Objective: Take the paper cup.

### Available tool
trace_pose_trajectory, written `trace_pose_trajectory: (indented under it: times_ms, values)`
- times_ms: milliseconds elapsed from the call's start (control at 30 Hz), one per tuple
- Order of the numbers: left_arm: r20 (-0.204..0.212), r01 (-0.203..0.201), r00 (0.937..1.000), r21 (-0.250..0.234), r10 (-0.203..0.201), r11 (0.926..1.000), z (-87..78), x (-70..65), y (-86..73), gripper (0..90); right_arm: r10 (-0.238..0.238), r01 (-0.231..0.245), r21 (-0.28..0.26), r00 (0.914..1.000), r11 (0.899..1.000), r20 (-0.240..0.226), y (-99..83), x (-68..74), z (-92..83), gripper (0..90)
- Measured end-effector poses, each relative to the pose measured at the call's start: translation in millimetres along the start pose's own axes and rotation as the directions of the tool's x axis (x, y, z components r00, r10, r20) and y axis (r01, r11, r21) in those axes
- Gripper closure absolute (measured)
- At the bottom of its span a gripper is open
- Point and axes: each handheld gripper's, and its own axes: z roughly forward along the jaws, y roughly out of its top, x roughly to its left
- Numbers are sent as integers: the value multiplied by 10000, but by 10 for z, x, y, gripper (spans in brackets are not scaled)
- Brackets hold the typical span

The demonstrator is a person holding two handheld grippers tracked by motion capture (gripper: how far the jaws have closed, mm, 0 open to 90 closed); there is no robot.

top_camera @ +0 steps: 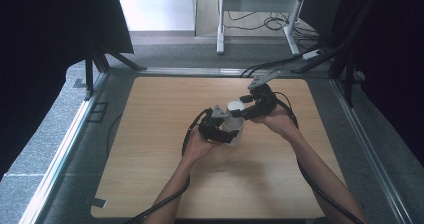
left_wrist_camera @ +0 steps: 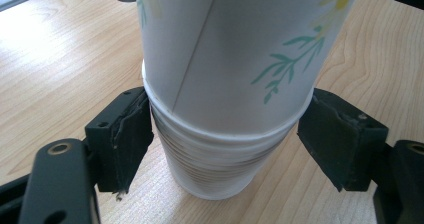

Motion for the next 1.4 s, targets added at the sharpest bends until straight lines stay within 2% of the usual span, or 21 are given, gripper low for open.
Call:
trace_pose_trajectory:
  times_ms: [100,167,567,1100,1400]
  values:
    - [-2,-4,10000,8,4,10000,-1,1,0,220,-25,25,63,10000,10000,-21,15,4,3,288]
    - [7,-12,10000,19,12,10000,0,4,2,220,-103,106,172,9999,9998,-139,34,13,4,344]
    - [-47,-87,10000,48,88,10000,0,3,2,223,-353,344,450,9992,9984,193,132,47,-61,368]
    - [-18,-61,10000,21,61,10000,6,-2,-13,218,-470,463,294,9986,9985,237,269,73,-189,372]
    - [8,20,10000,118,-20,9999,11,0,-19,211,-633,628,165,9975,9979,325,394,99,-351,372]
